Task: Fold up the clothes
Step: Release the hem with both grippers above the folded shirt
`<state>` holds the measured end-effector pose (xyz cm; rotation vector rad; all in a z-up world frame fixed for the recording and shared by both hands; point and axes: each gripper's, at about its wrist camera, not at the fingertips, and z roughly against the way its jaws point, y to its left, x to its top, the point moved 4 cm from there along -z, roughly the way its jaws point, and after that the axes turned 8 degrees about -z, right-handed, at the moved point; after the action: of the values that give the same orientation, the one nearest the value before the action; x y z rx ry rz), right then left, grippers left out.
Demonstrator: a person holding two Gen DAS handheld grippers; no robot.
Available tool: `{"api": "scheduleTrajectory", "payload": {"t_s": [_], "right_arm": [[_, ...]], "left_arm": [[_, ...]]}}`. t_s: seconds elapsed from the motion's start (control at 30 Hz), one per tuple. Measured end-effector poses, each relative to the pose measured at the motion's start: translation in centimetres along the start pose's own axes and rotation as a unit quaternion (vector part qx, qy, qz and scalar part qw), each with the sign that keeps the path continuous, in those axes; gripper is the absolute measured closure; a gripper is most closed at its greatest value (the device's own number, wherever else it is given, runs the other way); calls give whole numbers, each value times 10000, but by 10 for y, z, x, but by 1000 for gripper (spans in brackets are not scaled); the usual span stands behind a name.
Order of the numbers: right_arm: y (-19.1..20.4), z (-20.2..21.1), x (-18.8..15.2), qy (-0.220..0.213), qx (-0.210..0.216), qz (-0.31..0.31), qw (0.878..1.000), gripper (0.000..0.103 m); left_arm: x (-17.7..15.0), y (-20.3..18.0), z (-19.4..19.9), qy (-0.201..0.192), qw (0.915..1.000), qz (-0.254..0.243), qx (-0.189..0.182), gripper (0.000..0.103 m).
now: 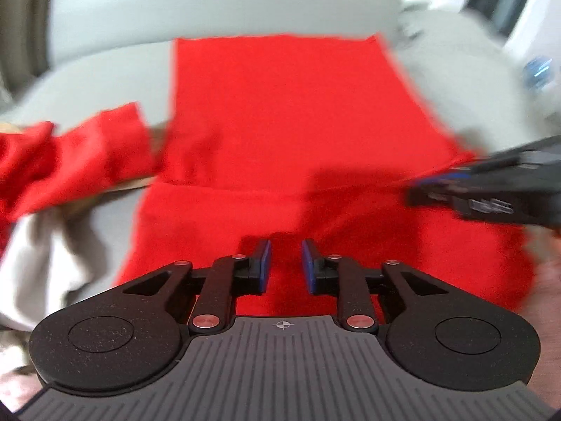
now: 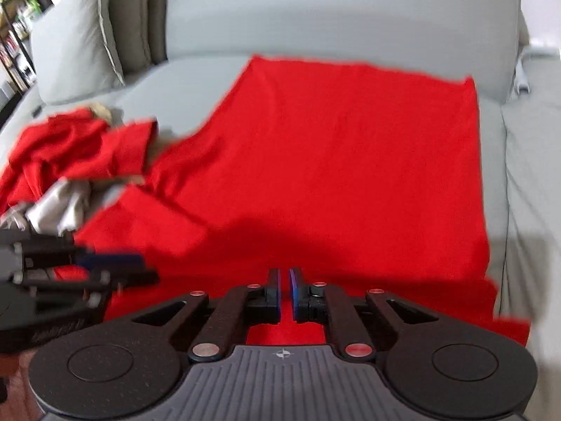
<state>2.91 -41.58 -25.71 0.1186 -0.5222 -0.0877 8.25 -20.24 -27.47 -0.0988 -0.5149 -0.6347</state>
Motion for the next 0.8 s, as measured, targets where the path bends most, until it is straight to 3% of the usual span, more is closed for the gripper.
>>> {"api": "scheduleTrajectory", "payload": {"t_s": [0.07,0.1,0.2,0.33,0.47,0.57,0.73,0.8], "right_arm": [[-14,6,-4,-359,-789,156,9961,95],[-21,10,-6,-546,-1190,234,9911,88],[-47,32,-4,-584,-1089,-534,9909,86],[-39,58,-15,-372,-351,-955,9941,78],[-3,65,-35,-117,340,-888,9954,76],[19,55,-48,52,327,-716,9969,73],[27,55,-58,145,-85,-415,9990,73],[26,58,-63,253,-148,-456,9985,73]], "left_arm": [[0,7,-4,54,9998,184,-39,82],[3,11,0,82,9995,292,-79,82],[8,17,13,91,9992,375,-106,81],[3,15,32,170,9989,365,-240,79],[-9,0,45,191,9993,104,-300,59],[-21,-12,36,419,9987,-292,-38,57],[-32,-9,30,562,9984,-84,-11,55],[-35,-11,35,692,9973,-231,12,55]]}}
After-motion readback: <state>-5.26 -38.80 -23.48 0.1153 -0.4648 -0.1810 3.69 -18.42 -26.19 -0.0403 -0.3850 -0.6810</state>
